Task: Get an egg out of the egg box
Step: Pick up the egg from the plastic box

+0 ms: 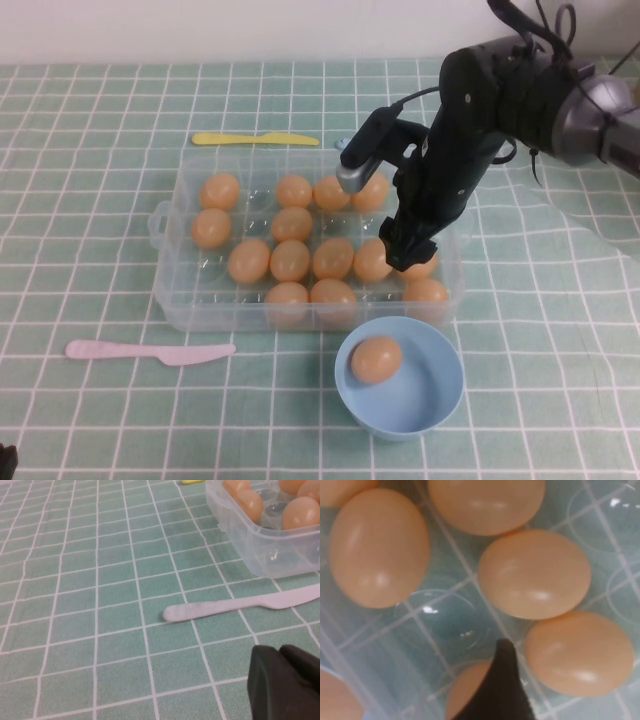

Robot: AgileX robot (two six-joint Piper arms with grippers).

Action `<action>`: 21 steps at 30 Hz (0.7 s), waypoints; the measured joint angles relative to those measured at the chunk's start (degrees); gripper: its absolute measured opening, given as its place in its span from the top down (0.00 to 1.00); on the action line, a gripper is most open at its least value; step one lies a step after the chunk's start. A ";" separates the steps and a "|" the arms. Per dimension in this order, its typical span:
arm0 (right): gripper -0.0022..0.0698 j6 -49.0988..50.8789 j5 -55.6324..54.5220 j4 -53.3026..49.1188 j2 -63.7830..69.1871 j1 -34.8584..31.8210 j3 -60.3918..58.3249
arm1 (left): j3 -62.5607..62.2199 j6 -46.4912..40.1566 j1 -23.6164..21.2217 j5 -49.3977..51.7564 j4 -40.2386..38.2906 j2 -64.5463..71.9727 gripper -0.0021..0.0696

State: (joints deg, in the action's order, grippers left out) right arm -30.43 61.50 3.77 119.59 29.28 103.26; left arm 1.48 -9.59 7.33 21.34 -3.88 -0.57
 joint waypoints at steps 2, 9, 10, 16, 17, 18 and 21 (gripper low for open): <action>0.22 -0.43 -0.24 -0.12 0.53 0.00 0.09 | 0.00 0.00 0.00 0.00 0.00 0.00 0.98; 0.22 -0.82 -0.46 -0.25 1.75 0.00 0.09 | 0.00 0.00 0.00 0.00 0.00 0.00 0.98; 0.22 -0.82 -0.46 -0.25 1.86 0.00 0.09 | 0.00 0.00 0.00 0.00 0.00 0.00 0.98; 0.22 -0.90 -0.46 -0.25 2.94 0.00 0.34 | 0.00 0.00 0.00 0.00 0.00 0.00 0.98; 0.22 -0.90 -0.52 -0.25 3.36 0.00 0.26 | 0.00 0.00 0.00 0.00 0.00 0.00 0.98; 0.22 -0.90 -0.52 -0.25 3.50 0.00 0.26 | 0.00 0.00 0.00 0.00 0.00 0.00 0.98; 0.22 -0.90 -0.89 -0.25 4.32 0.00 0.26 | 0.00 0.00 0.00 0.00 0.00 0.00 0.98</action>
State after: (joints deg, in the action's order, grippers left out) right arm -31.33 60.61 3.51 123.91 29.28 103.52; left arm 1.48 -9.59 7.33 21.34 -3.88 -0.57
